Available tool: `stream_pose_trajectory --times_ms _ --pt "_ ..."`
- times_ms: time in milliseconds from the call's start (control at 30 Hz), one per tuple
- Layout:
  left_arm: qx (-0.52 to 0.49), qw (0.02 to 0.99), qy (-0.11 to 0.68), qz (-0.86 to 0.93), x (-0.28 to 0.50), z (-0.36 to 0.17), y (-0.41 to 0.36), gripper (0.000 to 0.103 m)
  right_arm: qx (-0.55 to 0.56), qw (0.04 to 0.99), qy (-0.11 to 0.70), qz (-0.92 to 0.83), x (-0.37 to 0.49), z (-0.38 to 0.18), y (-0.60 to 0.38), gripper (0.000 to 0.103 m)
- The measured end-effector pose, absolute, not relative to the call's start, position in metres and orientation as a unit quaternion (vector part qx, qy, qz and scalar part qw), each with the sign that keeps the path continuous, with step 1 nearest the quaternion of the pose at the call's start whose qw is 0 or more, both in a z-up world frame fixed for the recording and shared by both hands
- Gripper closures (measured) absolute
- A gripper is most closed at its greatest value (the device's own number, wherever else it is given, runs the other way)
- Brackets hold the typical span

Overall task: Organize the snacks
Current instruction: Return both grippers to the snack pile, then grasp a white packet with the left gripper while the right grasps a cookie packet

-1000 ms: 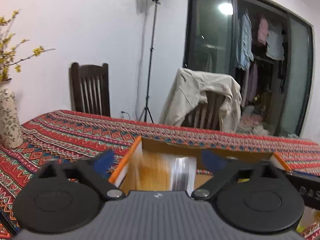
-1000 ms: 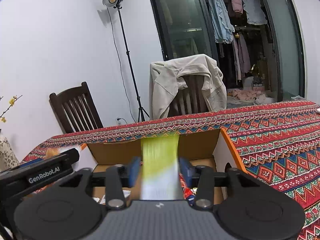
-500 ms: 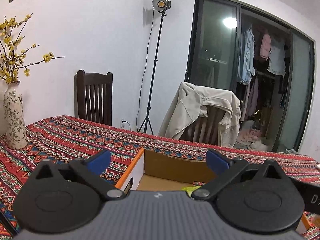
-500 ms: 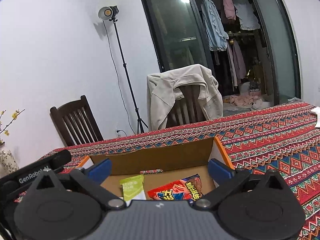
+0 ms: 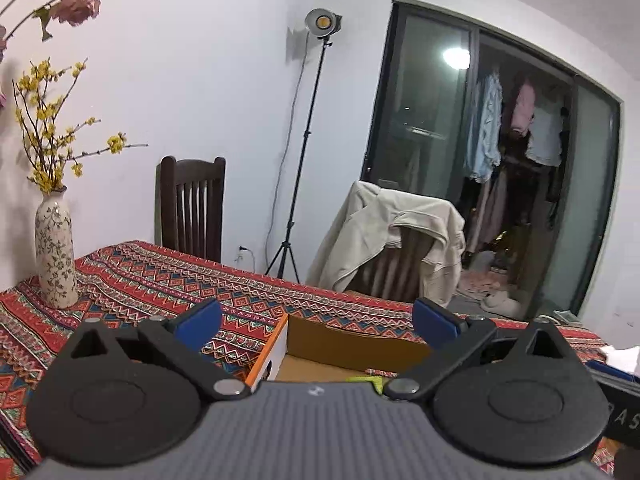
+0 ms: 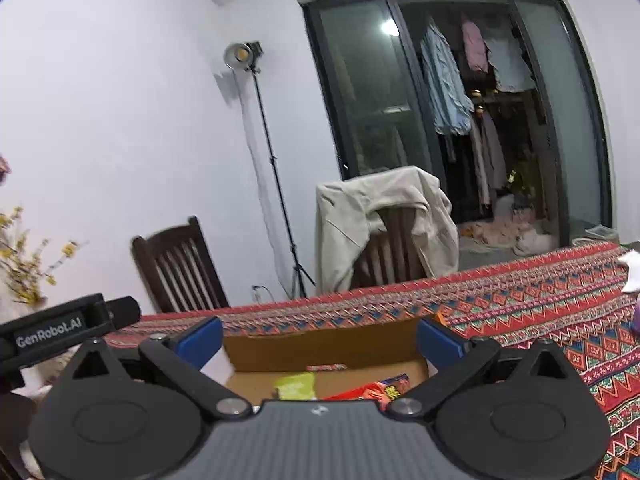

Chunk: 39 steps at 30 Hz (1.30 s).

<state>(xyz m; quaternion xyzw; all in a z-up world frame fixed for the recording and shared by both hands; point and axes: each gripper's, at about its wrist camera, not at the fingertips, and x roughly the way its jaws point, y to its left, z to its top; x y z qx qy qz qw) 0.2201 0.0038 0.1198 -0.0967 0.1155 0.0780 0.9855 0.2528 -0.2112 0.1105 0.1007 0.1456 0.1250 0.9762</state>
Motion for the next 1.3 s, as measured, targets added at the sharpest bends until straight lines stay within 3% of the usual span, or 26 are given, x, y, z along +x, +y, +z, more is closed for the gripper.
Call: stream_pose_trajectory --times_ms 433,733,1133,1300 --pt "-0.036 0.987 0.151 0.049 0.155 0.065 0.035 0.000 0.028 0.973 0.184 0.136 0.179 0.078 -0.232 0.000" --pt "-0.039 0.981 0.186 0.042 0.129 0.021 0.064 0.000 0.012 0.959 0.247 0.136 0.143 0.034 -0.255 0.000" --pt "-0.073 0.976 0.199 0.053 0.133 -0.004 0.076 0.000 -0.006 0.961 0.257 0.101 0.136 0.031 -0.269 0.000" --pt "-0.074 0.976 0.198 0.053 0.133 -0.004 0.075 0.000 0.022 0.959 0.272 0.081 0.150 0.025 -0.278 0.009"
